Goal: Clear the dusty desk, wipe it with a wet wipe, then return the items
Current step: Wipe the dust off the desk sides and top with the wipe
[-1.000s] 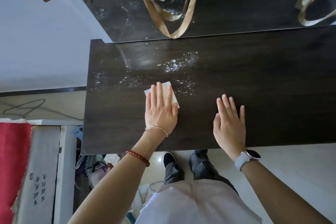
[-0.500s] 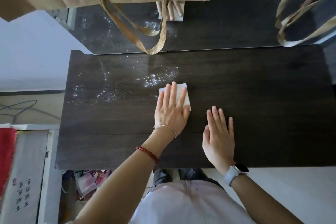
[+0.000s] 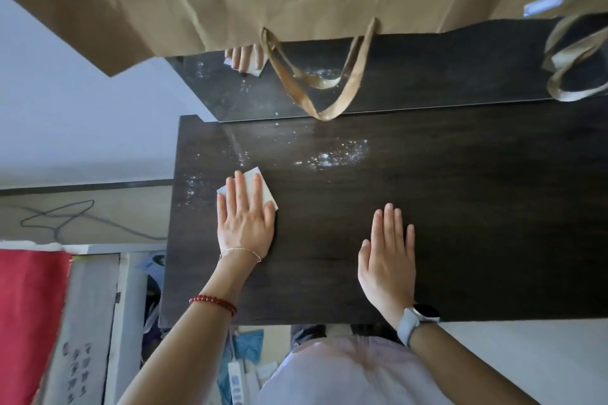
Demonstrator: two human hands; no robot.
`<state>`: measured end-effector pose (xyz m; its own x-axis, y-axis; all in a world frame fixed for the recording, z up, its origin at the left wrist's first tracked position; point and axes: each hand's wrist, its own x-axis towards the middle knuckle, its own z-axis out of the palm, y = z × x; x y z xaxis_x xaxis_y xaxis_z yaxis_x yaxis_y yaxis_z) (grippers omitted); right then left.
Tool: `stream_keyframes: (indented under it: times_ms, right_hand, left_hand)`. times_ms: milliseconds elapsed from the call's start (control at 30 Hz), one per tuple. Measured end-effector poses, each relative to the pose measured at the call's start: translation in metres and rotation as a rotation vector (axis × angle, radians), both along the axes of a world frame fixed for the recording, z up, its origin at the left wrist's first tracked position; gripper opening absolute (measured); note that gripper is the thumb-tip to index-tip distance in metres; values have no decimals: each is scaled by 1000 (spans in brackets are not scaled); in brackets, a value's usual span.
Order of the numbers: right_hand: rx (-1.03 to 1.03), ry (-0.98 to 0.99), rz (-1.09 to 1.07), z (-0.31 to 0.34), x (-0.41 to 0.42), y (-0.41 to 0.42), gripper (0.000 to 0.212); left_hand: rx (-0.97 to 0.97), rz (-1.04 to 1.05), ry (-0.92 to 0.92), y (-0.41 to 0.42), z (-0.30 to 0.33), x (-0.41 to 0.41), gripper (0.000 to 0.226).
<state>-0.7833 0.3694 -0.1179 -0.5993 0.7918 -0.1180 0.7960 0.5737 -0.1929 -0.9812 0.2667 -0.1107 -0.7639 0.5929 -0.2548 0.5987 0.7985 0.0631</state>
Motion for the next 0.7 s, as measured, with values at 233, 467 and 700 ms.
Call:
stream_keyframes:
  times_ms: [233, 467, 700]
  right_hand:
    - [62, 23, -128, -3, -41, -25, 59]
    - [88, 8, -183, -5, -48, -31, 57]
    - [115, 43, -183, -8, -49, -30, 55]
  left_hand:
    - [13, 112, -12, -53, -2, -59, 57]
    - [134, 271, -52, -47, -1, -104, 57]
    - [109, 130, -5, -7, -5, -109, 57]
